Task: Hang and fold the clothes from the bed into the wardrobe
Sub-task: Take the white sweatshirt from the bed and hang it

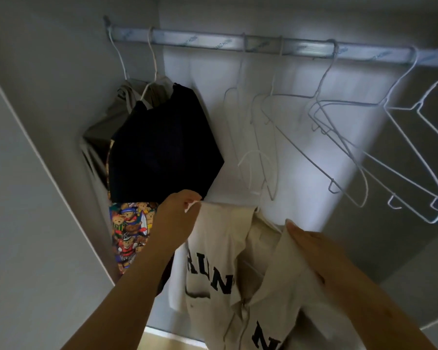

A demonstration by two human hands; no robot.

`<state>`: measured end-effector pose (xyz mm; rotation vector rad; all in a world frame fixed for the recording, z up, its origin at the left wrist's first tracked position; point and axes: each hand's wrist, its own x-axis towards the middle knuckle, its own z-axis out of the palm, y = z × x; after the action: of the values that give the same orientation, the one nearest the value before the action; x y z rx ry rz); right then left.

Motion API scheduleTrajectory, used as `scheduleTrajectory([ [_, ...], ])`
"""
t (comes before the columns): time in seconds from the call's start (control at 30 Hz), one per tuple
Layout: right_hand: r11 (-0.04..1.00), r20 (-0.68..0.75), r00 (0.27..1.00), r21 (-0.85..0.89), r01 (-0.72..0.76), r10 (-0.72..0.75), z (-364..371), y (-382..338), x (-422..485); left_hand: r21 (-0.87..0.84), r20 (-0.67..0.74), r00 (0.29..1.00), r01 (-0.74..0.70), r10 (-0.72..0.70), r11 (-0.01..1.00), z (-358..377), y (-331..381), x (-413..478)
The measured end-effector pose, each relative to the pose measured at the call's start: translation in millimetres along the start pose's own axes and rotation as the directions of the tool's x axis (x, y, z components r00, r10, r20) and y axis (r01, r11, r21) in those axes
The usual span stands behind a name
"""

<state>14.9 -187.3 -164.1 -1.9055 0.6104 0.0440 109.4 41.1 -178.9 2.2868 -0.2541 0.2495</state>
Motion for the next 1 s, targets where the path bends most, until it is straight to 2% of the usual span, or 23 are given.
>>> scheduleTrajectory([
  [0.1, 0.997, 0.093, 0.995, 0.078, -0.030, 0.023, 24.9, -20.4, 4.5, -0.046, -0.009, 0.996, 0.083, -0.084, 0.995, -10.3, -5.9, 16.0],
  [0.23, 0.985, 0.146, 0.989, 0.172, -0.026, 0.000, 54.0, -55.4, 14.3, -0.103, -0.040, 0.998, 0.044, -0.048, 0.994, -21.6, -8.3, 41.5],
  [0.37, 0.975, 0.127, 0.989, 0.217, 0.047, -0.076, 76.6, -97.1, 31.8, -0.213, -0.046, 0.998, 0.021, -0.031, 0.977, -40.0, -8.0, 73.3],
  [0.47, 0.957, 0.106, 0.986, 0.274, 0.094, -0.128, 89.2, -133.3, 42.4, -0.202, -0.068, 0.998, -0.001, -0.013, 0.979, -56.5, -7.5, 97.4],
  [0.6, 0.889, 0.032, 0.988, 0.442, 0.121, -0.150, 99.4, -185.1, 55.6, -0.180, -0.116, 0.993, -0.038, 0.017, 0.983, -79.8, -9.2, 127.1],
  [0.73, 0.840, -0.035, 0.982, 0.514, 0.177, -0.185, 105.2, -226.2, 71.3, -0.059, -0.258, 0.960, -0.127, 0.107, 0.990, -101.2, -20.4, 144.4],
  [0.83, 0.813, -0.058, 0.977, 0.545, 0.204, -0.207, 116.1, -248.6, 83.7, 0.065, -0.360, 0.922, -0.128, 0.143, 0.990, -113.5, -34.7, 152.5],
  [0.9, 0.808, -0.057, 0.974, 0.548, 0.214, -0.220, 126.7, -262.5, 93.9, 0.050, -0.353, 0.921, -0.159, 0.167, 0.986, -118.9, -44.4, 159.5],
  [1.0, 0.821, -0.057, 0.975, 0.529, 0.213, -0.216, 147.1, -274.9, 113.2, -0.072, -0.244, 0.961, -0.153, 0.131, 0.986, -122.4, -55.8, 166.8],
])
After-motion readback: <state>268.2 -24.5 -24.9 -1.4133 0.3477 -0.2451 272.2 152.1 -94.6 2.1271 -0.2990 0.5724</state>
